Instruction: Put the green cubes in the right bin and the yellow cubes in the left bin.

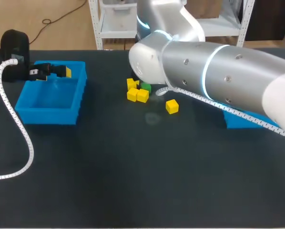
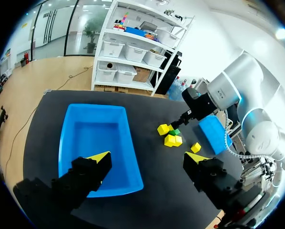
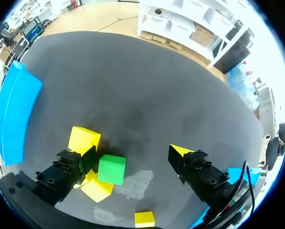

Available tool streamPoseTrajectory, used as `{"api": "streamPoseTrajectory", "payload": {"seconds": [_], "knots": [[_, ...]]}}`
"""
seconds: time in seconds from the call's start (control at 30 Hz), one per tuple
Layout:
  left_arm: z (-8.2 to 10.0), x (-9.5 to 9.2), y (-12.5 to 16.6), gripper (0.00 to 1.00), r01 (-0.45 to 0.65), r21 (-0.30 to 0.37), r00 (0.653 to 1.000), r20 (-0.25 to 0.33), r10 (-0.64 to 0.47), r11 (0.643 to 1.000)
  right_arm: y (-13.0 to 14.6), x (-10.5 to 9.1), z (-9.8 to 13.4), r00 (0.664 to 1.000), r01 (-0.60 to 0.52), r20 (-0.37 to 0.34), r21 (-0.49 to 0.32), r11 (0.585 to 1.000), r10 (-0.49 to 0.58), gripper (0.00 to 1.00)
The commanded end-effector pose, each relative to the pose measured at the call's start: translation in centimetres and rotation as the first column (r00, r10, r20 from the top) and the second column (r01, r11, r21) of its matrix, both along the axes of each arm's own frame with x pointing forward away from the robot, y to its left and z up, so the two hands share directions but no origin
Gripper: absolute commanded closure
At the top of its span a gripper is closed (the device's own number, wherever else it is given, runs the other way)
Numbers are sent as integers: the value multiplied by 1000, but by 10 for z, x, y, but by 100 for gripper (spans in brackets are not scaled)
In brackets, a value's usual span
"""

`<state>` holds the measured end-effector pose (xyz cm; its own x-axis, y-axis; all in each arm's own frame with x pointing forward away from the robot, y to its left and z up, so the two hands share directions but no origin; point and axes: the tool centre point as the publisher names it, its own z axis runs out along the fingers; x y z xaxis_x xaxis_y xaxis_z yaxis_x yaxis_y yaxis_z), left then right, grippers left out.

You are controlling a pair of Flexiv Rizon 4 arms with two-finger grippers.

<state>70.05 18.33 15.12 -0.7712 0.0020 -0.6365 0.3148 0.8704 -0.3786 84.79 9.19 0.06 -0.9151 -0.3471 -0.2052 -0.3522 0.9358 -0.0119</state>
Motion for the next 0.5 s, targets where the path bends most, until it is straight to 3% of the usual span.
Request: {"api": "streamPoseTrajectory", "payload": {"seconds": [0.03,0.43,0.47,0.5], "knots": [[-1,-1,1,0,3,-6,1000,6,-3,1000,-4,-3,0,1000,-2,3,7,1000,2,0],[-1,-1,1,0,3,-6,1000,6,-3,1000,-6,-3,-10,999,12,-30,17,1000,-11,0],[-1,-1,1,0,3,-6,1000,6,-3,1000,-6,-3,-10,999,11,-32,17,1000,-10,6],[-1,-1,1,0,3,-6,1000,6,-3,1000,-6,-2,-11,999,11,-33,18,1000,-10,35]]}}
